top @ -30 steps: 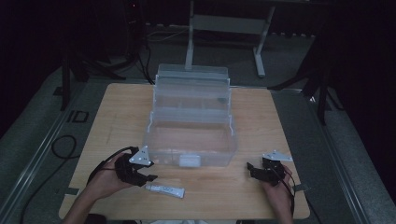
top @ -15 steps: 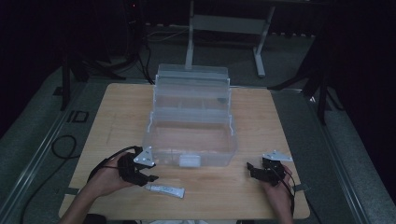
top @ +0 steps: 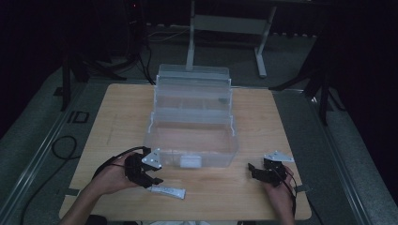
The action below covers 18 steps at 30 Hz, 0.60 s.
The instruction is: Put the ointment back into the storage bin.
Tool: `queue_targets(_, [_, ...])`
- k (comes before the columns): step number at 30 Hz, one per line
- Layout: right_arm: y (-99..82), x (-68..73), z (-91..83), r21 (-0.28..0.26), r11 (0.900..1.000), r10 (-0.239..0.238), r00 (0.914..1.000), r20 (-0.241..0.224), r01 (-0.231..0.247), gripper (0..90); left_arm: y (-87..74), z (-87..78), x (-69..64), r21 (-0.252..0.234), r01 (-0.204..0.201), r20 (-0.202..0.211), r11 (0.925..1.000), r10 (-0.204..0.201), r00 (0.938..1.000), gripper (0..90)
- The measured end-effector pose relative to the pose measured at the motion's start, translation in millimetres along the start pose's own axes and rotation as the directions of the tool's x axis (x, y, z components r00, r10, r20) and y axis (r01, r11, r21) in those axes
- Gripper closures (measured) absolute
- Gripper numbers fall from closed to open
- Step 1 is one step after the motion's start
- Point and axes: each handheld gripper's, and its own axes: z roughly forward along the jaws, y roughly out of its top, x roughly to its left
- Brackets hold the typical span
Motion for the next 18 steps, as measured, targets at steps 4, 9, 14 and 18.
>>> queue_targets(4, [0.0, 0.0, 0.0, 0.000, 1.0000, 0.000, 1.0000, 0.000, 0.000, 25.5, 2.0, 6.4, -1.4, 0.021, -0.015, 0.015, 0.9997, 0.014, 0.9998, 51.8])
queue_targets(9, [0.0, 0.0, 0.0, 0.000, 1.0000, 0.000, 1.0000, 0.000, 0.000, 25.5, 3.5, 14.1, -2.7, 0.063, -0.032, 0.029, 0.9975, 0.030, 0.9991, 52.2])
queue_targets(14, [0.0, 0.0, 0.0, 0.001, 1.0000, 0.000, 1.0000, 0.000, 0.000, 25.5, 4.3, 18.9, -5.8, 0.081, -0.048, 0.051, 0.9955, 0.044, 0.9977, 53.4])
queue_targets(18, [0.0, 0.0, 0.0, 0.001, 1.0000, 0.000, 1.0000, 0.000, 0.000, 25.5, 5.0, 24.0, -7.6, 0.107, -0.059, 0.061, 0.9925, 0.052, 0.9967, 53.9])
